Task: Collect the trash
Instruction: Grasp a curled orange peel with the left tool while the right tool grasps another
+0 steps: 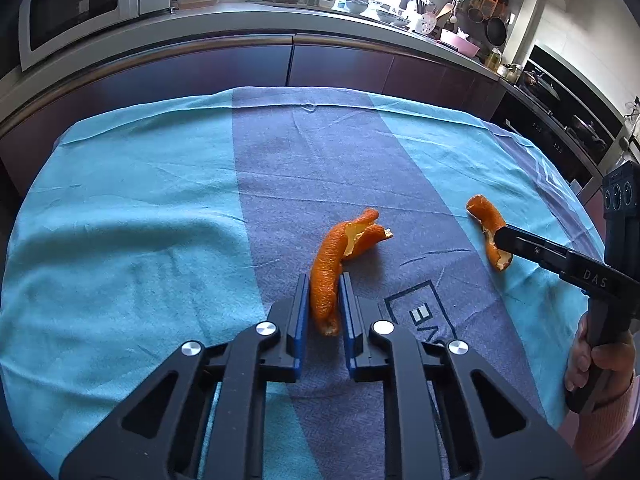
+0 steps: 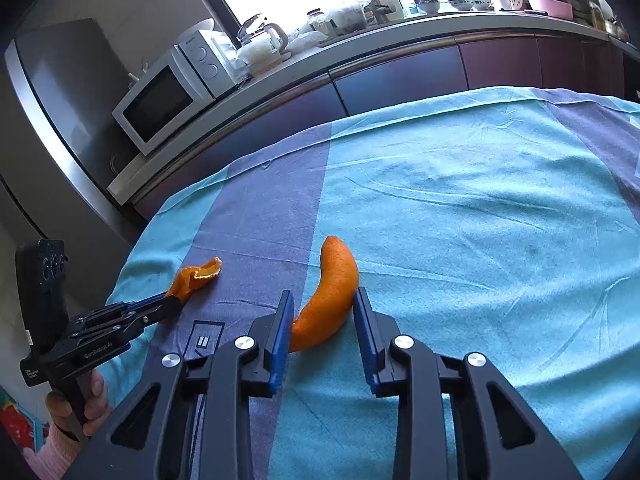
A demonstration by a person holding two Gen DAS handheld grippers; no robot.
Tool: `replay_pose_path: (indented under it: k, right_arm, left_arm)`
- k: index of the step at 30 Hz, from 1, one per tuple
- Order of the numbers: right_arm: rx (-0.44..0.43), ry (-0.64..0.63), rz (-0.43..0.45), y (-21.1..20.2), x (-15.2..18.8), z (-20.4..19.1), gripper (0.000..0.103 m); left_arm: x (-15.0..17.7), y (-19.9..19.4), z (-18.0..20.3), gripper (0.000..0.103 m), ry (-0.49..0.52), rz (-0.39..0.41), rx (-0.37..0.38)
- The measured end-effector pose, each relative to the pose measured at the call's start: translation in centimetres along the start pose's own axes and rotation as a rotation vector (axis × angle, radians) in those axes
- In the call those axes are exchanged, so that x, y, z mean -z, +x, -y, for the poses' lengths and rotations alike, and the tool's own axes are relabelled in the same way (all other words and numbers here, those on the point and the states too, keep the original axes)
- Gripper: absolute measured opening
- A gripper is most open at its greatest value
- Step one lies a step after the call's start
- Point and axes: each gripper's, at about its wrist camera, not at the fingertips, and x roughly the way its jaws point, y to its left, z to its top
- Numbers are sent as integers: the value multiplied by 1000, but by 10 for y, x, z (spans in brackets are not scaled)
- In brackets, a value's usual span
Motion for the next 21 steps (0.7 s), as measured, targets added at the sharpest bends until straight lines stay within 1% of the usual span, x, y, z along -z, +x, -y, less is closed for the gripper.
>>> replay_pose_path:
  k: [8, 16, 21]
  right_arm:
    - [-33, -12, -4, -2, 3, -8, 25]
    - [-101, -59, -6, -5, 10, -33, 24]
    - [-127, -86, -15, -4, 14, -48, 23]
  left_arm:
    - [7, -10, -1, 14, -9, 16, -2]
    - [21, -34, -11, 14, -29, 52, -28]
    - [29, -51, -20, 14, -50, 76, -35]
